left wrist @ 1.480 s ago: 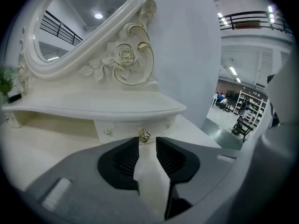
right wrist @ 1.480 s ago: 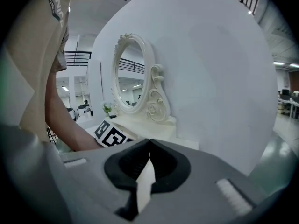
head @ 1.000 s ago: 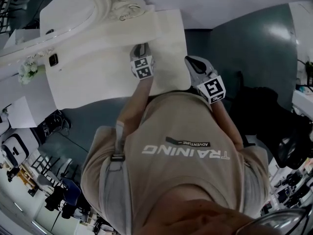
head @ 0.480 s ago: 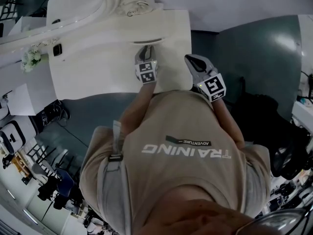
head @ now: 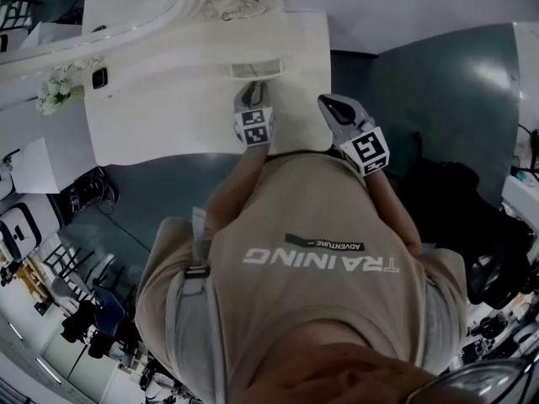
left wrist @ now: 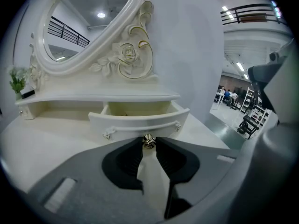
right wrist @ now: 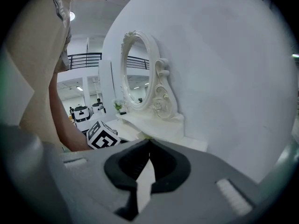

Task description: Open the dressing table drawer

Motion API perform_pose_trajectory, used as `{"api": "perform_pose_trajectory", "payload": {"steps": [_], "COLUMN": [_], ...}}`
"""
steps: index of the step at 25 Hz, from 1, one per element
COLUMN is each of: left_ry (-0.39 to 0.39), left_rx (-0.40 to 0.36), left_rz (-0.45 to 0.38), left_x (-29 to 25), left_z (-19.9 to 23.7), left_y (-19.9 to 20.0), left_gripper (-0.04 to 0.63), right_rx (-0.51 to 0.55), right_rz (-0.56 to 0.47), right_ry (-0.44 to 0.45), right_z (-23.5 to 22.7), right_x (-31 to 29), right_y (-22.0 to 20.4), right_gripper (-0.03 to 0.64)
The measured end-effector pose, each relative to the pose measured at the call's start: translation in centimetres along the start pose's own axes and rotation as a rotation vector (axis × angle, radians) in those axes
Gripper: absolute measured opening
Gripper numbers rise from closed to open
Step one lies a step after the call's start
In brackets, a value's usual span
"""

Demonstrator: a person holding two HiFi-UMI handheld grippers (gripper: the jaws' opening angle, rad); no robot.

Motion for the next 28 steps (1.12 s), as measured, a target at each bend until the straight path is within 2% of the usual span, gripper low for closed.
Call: {"api": "perform_pose_trajectory", "payload": {"steps": [8, 17, 21, 24, 28], "left_ry": [-0.021, -0.081, -0.122, -0.15, -0.166], "left_rx": [-0.033, -0.037, -0.043, -0.026, -0.045], "left_rz": [-0.004, -0.026, -0.068, -0.117, -0.194], "left_x": [0.6, 5.4, 7.5, 8.8, 11.1], "left_z": [-0.1, 0.5, 1.7, 2.8, 4.4], "left_y": [-0.5, -0.2, 1.0, 2.7, 6.6], "left_gripper": [0.1, 0.094, 0.008, 0.008, 0.007], "right_rx": [0.015, 0.037, 0.049, 0.062, 0.062], "right_rz": [0.01, -0.018, -0.025, -0.032, -0.044], "right_ry": [0.005, -0.024, -0.02, -0.022, -0.053], "right_z": [1.9, 3.9, 5.0, 5.5, 5.8], "right_x": [0.8, 1.0, 0.3, -0.3, -0.7], "right_y": [-0.3, 0.4, 1.1, 2.0, 3.3], "right_gripper": [0.003, 0.003, 0.003, 0.003, 0.003]}}
Point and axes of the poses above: the fingertips, and each gripper's own axes: x backward along the fingers, z to its left, y out of its top, the point moved 6 cm from there along x, backward along the fingers, and after that the axes turned 14 degrees about -z, right-handed, at the moved point
